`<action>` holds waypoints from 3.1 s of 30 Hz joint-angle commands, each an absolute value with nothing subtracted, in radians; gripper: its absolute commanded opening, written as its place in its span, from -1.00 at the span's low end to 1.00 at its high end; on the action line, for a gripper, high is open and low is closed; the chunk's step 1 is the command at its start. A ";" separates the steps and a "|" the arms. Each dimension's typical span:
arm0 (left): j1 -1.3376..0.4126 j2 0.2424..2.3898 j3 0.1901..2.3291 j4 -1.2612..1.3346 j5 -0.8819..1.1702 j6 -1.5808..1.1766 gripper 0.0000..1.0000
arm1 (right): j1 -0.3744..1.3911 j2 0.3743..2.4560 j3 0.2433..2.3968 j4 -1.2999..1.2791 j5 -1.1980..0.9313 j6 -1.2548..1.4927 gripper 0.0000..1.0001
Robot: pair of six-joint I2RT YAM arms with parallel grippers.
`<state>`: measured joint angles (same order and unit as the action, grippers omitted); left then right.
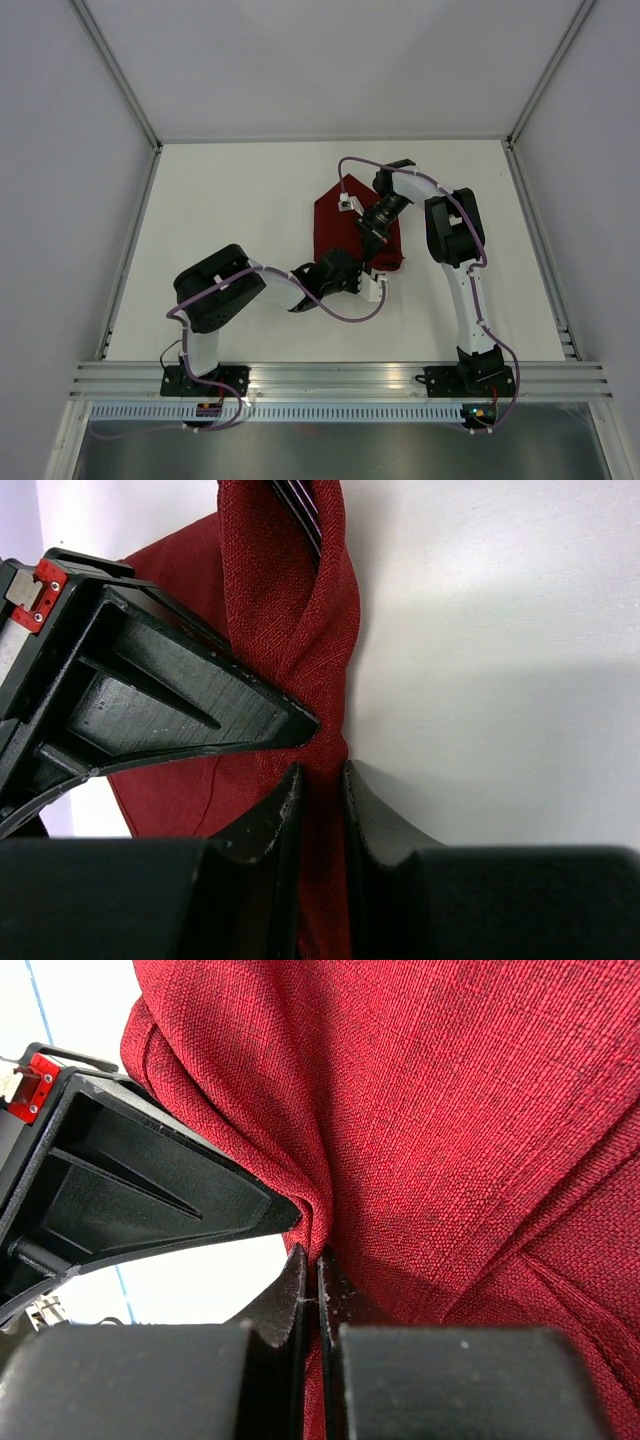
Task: Fold the napkin, place the utensils inside, and roll it up
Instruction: Roll the napkin with the utensil
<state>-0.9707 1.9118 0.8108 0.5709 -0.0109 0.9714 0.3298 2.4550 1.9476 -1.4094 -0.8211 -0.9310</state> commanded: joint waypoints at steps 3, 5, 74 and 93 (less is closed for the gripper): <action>-0.950 1.893 0.819 0.460 0.054 0.891 -0.95 | 0.337 2.456 1.959 -1.450 -0.818 -0.956 -0.93; -0.948 1.893 0.818 0.456 0.057 0.893 -0.95 | 0.339 2.454 1.957 -1.451 -0.819 -0.957 -0.92; -0.729 2.192 1.367 -0.503 0.920 0.367 -0.95 | 0.518 1.117 0.598 -0.327 -0.488 -0.968 0.35; -0.719 2.252 1.417 -0.540 0.943 0.362 -0.95 | 0.709 1.301 0.540 -0.084 -0.268 -0.916 -0.09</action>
